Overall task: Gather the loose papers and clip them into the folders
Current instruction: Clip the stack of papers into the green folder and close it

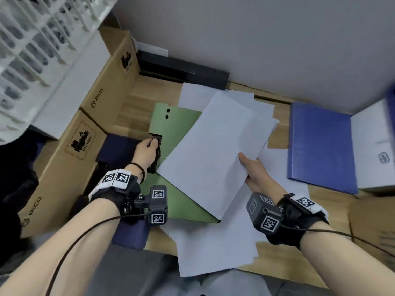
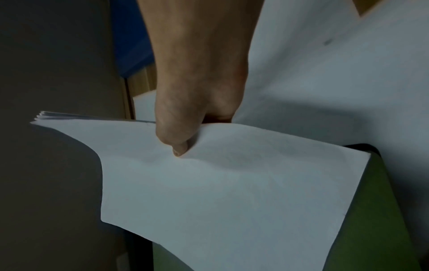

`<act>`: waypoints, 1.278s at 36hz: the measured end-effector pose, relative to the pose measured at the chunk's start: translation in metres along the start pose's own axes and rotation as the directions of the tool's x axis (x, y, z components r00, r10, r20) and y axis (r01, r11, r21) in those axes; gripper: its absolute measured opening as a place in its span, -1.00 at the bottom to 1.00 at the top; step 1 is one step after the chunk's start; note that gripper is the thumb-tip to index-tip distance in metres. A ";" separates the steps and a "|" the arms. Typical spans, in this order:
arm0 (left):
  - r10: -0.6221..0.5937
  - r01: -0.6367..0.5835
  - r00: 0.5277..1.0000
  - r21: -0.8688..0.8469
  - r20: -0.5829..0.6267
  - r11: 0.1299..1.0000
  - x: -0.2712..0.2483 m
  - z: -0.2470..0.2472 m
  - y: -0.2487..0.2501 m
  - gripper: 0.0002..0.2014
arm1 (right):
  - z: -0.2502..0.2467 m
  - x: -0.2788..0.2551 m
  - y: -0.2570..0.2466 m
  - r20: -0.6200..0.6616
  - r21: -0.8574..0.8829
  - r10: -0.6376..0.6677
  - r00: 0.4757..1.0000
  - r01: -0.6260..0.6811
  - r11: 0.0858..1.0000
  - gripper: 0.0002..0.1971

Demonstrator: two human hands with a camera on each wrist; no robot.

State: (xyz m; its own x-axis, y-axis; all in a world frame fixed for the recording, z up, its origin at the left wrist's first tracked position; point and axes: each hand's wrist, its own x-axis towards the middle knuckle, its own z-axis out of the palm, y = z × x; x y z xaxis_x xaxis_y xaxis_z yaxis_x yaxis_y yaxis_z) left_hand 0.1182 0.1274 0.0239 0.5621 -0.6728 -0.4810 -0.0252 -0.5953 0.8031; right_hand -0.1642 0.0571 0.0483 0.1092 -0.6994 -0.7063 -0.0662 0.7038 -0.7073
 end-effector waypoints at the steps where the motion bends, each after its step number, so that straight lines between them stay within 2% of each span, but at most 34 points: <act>1: -0.007 0.007 1.000 -0.007 0.020 1.000 0.001 0.013 0.004 -0.72 | -0.013 0.000 -0.003 -0.010 0.013 -0.002 1.000 0.002 1.000 -0.60; 5: -0.014 0.014 0.992 0.003 0.127 1.000 -0.003 0.067 0.019 -0.71 | -0.062 0.001 -0.008 -0.118 0.082 0.004 0.993 0.006 0.997 -0.62; 10: -0.059 0.053 0.978 0.034 0.198 0.998 -0.010 0.100 0.019 -0.72 | -0.096 0.005 0.004 -0.222 0.113 0.067 0.973 -0.042 0.993 -0.57; 18: -0.149 0.138 0.960 0.062 0.239 0.989 -0.017 0.119 -0.002 -0.78 | -0.103 0.008 0.024 -0.191 0.081 0.098 0.977 -0.084 0.993 -0.59; 26: -0.106 0.107 0.969 0.007 0.222 0.994 -0.018 0.122 -0.016 -0.75 | -0.111 0.010 0.034 -0.250 0.099 0.172 0.953 -0.151 0.984 -0.54; 32: -0.102 0.106 0.968 -0.008 0.231 0.994 -0.016 0.118 -0.021 -0.80 | -0.111 0.006 0.026 -0.218 0.017 0.124 0.968 -0.123 0.992 -0.63; 40: -0.118 0.135 0.968 -0.065 0.221 0.989 -0.022 0.118 -0.022 -0.72 | -0.102 -0.001 0.017 -0.133 0.026 0.119 0.984 -0.117 0.993 -0.73; 46: -0.125 0.138 0.967 -0.041 0.223 0.990 -0.019 0.113 -0.022 -0.70 | -0.103 -0.004 0.013 -0.151 0.085 0.141 0.978 -0.130 0.988 -0.70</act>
State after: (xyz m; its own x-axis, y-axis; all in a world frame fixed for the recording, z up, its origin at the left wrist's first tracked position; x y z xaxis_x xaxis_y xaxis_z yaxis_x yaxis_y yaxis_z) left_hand 0.0142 0.1036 -0.0243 0.3622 -0.6740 -0.6438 0.0866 -0.6634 0.7432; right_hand -0.2678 0.0558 0.0388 -0.0523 -0.6035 -0.7957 0.0043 0.7966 -0.6045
